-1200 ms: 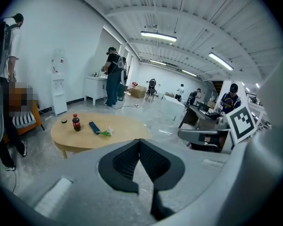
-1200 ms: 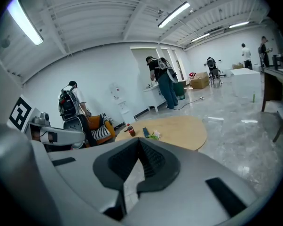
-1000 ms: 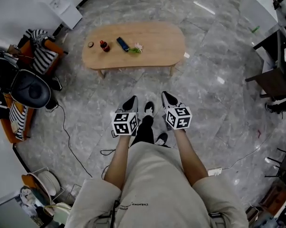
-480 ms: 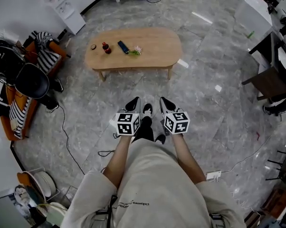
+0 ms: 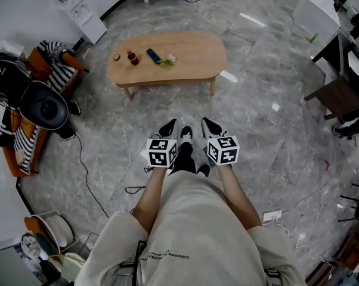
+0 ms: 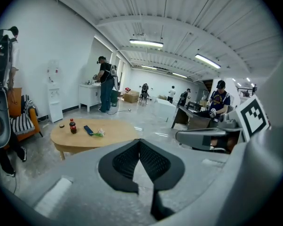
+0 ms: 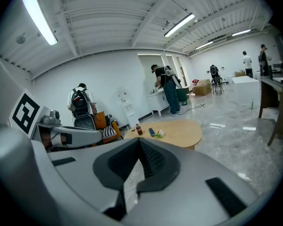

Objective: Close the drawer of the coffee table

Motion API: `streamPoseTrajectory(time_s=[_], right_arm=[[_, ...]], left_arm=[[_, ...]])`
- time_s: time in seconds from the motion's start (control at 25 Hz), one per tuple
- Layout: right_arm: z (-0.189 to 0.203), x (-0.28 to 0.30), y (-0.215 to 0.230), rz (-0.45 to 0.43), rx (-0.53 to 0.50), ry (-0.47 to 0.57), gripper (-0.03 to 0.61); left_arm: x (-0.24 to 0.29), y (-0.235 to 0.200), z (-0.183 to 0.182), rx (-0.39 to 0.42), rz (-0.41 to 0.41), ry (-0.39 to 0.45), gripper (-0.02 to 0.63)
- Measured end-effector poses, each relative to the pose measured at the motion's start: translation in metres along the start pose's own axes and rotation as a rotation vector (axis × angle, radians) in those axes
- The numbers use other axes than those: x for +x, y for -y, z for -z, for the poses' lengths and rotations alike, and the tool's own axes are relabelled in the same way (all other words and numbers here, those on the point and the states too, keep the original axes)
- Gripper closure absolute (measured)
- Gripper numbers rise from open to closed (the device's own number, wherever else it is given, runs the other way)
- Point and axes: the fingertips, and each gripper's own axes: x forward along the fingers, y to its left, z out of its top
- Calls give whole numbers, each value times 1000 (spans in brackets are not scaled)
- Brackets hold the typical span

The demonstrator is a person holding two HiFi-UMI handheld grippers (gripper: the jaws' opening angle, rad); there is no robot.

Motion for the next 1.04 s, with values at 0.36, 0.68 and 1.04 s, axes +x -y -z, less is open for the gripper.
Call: streamPoseTrajectory(time_s=[0.36, 0.68, 1.04], right_arm=[[-4, 2, -5, -12, -8, -1, 563], [-3, 2, -4, 0, -4, 3, 563], [-4, 3, -4, -4, -16, 8, 563]], left_arm=[[-2, 2, -11, 5, -1, 15, 604], [-5, -2, -9, 5, -10, 19, 604], [-3, 0, -8, 10, -10, 16, 604]])
